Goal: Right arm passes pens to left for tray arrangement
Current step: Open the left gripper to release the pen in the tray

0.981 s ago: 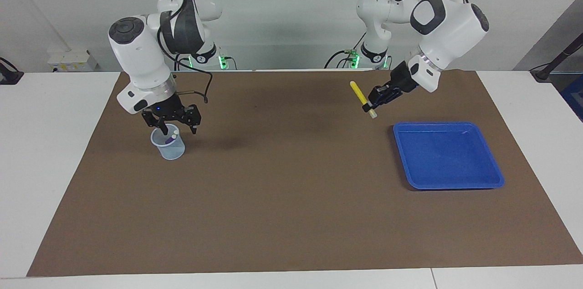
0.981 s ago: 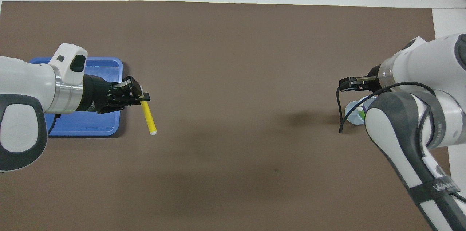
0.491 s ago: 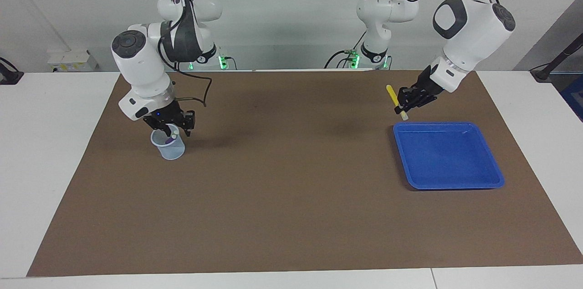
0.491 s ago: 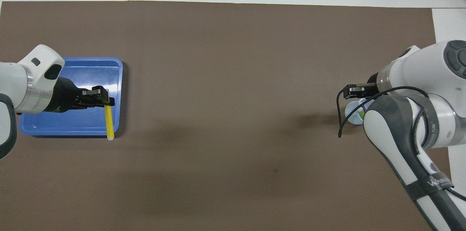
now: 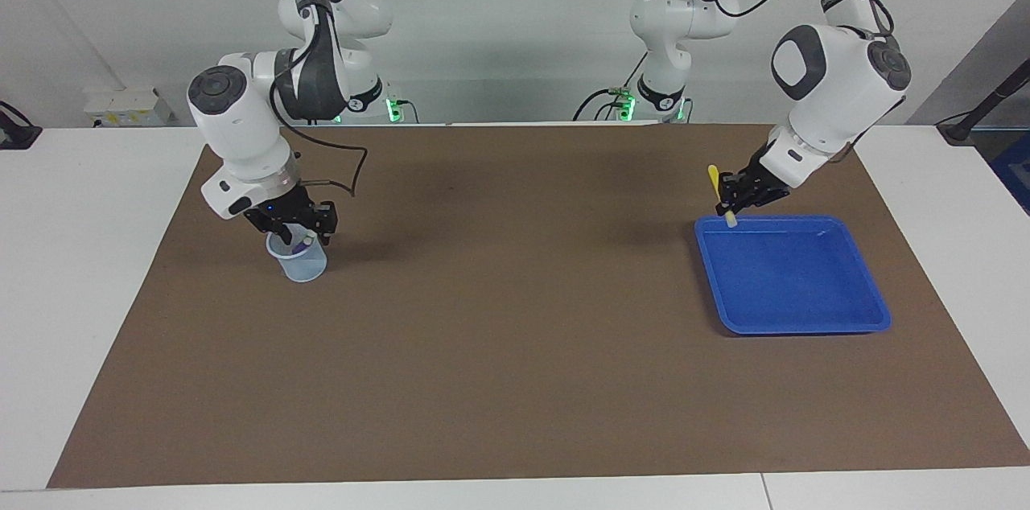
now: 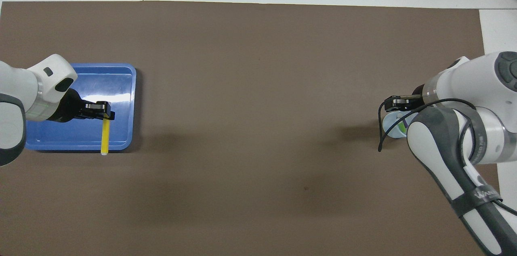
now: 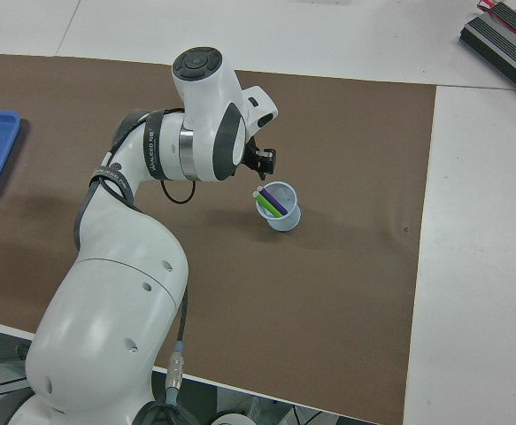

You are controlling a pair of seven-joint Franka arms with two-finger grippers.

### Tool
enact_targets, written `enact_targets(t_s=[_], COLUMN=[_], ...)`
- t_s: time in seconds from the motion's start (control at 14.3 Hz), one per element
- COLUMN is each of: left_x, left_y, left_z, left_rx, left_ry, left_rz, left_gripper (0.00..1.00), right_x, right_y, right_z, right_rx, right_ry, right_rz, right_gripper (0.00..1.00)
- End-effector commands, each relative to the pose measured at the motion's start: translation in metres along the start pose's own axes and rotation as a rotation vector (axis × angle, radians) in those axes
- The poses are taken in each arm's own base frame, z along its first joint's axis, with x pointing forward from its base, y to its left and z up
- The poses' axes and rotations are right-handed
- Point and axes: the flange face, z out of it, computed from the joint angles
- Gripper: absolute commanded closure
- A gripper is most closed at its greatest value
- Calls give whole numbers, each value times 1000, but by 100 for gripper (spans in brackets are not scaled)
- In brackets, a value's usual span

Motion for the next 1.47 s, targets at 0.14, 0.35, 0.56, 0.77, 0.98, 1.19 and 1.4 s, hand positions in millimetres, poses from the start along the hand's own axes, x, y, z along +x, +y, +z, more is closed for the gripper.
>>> enact_targets(t_s=[0.14, 0.35, 0.56, 0.77, 0.98, 1.19, 1.4], left_x=[16, 26, 38, 51, 66, 68, 71], left_y=[-28, -34, -44, -53, -64, -68, -73], left_z=[16, 37, 62, 80, 98, 105, 122], left_rx=[68, 74, 109, 116, 121, 124, 130], left_ry=[16, 19, 26, 38, 48, 59, 69], left_rz=[38, 33, 43, 54, 45, 42, 45], left_gripper=[100, 100, 100, 100, 100, 100, 100], right_x=[-1, 0, -1, -4, -6, -6, -5], right_y=[11, 12, 19, 19, 18, 19, 20], right_z=[15, 16, 19, 23, 24, 24, 23], right_rx=[-15, -15, -15, -16, -15, -15, -15], right_ry=[-6, -8, -14, -23, -27, -31, -30], right_rz=[-10, -8, 2, 2, 4, 3, -9], right_gripper=[42, 43, 49, 57, 58, 65, 82])
